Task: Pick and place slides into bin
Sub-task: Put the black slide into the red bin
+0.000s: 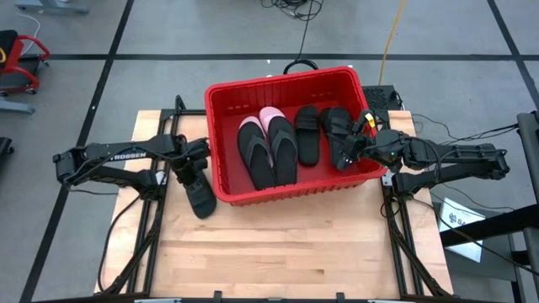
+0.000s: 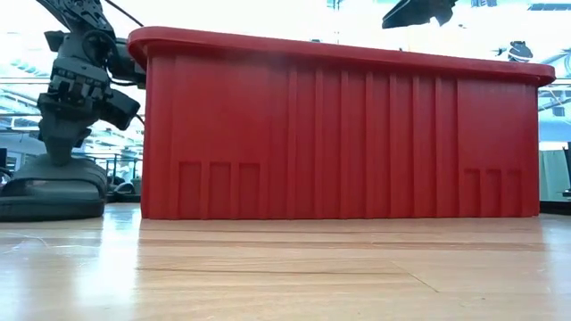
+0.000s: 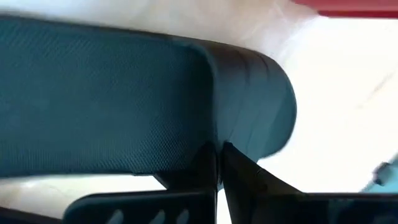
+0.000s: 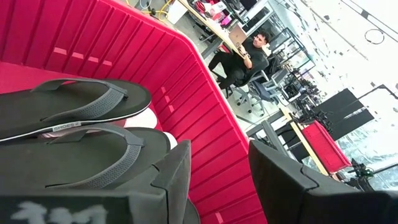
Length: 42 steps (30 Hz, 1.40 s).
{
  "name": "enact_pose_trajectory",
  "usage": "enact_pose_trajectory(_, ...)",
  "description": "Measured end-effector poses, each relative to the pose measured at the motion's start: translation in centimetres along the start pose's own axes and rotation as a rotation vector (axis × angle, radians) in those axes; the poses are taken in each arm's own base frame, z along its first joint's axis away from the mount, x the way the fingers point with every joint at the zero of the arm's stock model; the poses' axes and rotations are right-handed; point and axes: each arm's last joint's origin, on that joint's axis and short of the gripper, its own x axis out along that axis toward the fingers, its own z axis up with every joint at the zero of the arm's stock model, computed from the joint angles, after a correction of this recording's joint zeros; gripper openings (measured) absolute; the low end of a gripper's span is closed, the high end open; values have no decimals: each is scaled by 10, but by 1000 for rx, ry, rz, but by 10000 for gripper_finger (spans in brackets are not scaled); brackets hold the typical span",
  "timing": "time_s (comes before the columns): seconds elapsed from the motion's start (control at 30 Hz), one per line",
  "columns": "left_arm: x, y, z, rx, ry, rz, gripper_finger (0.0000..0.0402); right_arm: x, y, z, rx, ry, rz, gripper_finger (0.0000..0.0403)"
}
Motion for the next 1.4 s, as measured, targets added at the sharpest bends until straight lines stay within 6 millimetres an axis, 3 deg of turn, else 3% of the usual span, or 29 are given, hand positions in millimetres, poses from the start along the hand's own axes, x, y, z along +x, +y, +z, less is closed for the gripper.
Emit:
enact_pose_trajectory(0.2, -13, -5, -5, -22, -20, -24, 2, 0, 0, 0, 0, 0, 0, 150)
enact_pose_trajectory(0.93, -98, -34, -25, -42, -203, 1, 0, 0, 0, 0, 19, -2, -2, 150)
enact_pose_trajectory(1.4, -163, -56, -31, -35, -511, 56, 0, 0, 0, 0, 10, -2, -1, 150)
